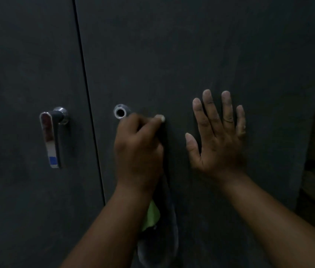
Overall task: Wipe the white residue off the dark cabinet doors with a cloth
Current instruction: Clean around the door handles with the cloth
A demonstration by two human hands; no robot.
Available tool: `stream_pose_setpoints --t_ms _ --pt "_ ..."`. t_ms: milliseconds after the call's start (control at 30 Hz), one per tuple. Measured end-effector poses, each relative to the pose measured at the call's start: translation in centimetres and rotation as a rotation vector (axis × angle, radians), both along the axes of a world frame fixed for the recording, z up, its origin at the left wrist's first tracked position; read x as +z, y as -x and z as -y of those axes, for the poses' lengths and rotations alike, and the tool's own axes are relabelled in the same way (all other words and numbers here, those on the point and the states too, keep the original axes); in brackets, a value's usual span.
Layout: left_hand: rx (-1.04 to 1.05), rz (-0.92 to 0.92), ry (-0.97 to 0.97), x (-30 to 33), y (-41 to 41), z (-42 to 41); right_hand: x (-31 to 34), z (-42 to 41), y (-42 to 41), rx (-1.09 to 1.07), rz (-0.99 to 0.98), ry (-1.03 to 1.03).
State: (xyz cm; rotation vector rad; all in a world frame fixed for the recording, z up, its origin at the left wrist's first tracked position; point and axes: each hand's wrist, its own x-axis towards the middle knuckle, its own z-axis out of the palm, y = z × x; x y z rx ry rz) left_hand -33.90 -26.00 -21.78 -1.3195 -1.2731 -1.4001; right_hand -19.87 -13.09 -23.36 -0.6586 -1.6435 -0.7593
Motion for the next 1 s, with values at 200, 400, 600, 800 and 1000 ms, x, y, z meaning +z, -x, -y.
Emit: stream_pose_setpoints --t_ms 200,400,600,800,1000 --pt "0.002 -0.026 -0.051 1.7 -1.1 -1.1 -0.7 0.3 0.6 0.005 -0.014 0.04" --pt "-0.004 0.01 -0.019 -6.3 3.2 1.1 -1.3 1.5 1.7 0.026 -0.049 0.058" --pt "-0.005 0.176 -0.159 -2.9 6.6 1.6 0.3 3.3 4.4 0.087 0.068 -0.049" --pt "-0.008 0.239 -0.188 -3.2 7.6 2.3 0.0 3.5 6.0 0.073 0.003 -0.03" --pt "-0.015 0.328 -0.168 -0.9 7.3 2.9 -0.4 3.5 6.3 0.072 -0.003 -0.004"
